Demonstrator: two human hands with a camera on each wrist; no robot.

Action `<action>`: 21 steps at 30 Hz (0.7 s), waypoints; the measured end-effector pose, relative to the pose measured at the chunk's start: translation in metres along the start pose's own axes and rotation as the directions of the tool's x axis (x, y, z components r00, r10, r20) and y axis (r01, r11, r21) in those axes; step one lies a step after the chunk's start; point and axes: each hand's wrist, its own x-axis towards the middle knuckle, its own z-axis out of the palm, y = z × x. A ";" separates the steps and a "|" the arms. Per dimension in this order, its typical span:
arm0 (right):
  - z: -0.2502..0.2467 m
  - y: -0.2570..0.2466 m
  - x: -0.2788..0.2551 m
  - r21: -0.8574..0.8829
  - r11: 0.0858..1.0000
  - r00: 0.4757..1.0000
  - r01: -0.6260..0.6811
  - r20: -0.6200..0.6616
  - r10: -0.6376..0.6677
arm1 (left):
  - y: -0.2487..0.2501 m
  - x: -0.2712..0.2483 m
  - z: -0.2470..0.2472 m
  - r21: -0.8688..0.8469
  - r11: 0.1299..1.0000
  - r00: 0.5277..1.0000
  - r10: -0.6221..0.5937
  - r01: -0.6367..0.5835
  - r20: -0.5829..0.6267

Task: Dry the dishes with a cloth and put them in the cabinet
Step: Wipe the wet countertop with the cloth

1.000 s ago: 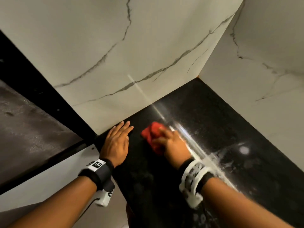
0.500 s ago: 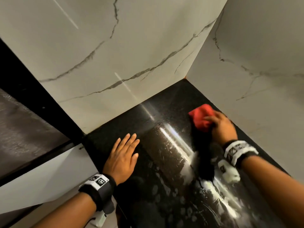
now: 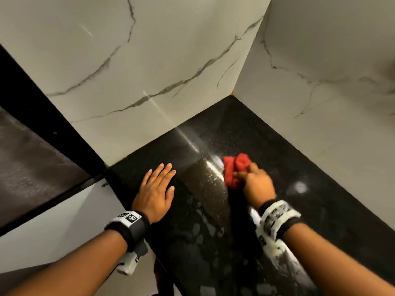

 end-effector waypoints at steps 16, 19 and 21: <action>-0.069 0.053 -0.088 0.350 0.934 0.997 0.070 0.006 -0.077 | 0.084 -0.065 0.032 -0.012 1.000 1.000 0.023 -0.023 -0.015; -0.074 0.144 -0.032 0.174 0.970 0.985 -0.170 0.011 0.170 | 0.086 -0.065 0.033 -0.005 1.000 0.999 -0.026 0.026 -0.041; -0.062 0.181 -0.001 0.100 0.958 0.963 -0.269 0.028 0.267 | 0.087 -0.064 0.031 -0.011 0.999 0.998 -0.036 0.036 -0.048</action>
